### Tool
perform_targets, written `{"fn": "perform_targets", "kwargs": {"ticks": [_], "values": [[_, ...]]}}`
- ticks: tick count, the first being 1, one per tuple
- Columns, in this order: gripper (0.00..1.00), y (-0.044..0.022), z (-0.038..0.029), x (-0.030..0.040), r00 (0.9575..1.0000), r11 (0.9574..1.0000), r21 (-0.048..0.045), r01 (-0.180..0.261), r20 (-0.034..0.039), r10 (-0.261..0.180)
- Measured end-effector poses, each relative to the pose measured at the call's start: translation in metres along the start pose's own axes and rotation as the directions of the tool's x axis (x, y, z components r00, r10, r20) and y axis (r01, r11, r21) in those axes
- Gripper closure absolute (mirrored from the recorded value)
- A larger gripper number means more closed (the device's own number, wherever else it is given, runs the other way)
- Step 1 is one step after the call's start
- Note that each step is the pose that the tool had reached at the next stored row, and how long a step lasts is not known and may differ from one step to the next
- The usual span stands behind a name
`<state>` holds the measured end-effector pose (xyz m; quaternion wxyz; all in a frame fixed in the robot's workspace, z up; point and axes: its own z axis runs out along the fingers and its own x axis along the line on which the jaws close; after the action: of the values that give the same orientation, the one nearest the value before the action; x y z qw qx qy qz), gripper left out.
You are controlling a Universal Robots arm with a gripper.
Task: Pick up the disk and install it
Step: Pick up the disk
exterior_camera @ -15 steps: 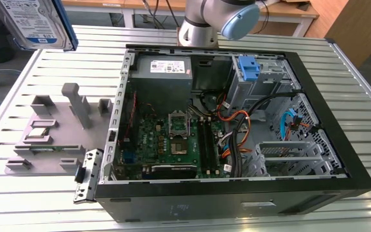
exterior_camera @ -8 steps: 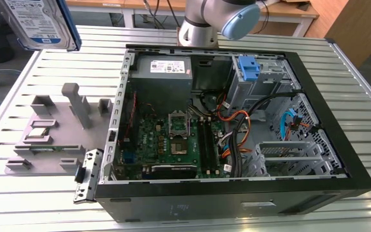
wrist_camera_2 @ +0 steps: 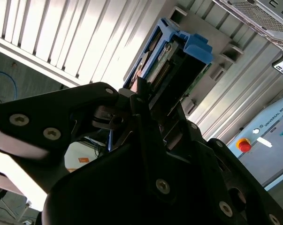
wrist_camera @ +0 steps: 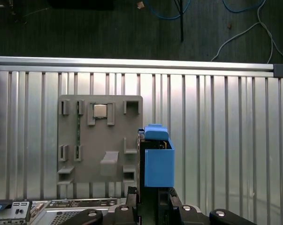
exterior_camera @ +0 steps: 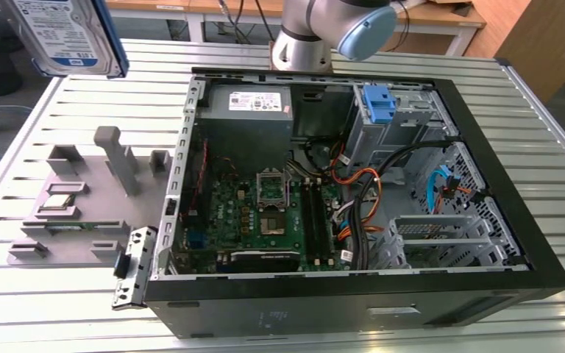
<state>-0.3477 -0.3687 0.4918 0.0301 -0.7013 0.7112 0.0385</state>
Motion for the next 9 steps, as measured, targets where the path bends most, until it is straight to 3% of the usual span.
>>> {"fn": "perform_targets", "kwargs": {"ticks": [9], "values": [[0.65, -0.0033, 0.0, 0.0, 1.0, 1.0, 0.0, 0.0, 0.0, 0.0]]}}
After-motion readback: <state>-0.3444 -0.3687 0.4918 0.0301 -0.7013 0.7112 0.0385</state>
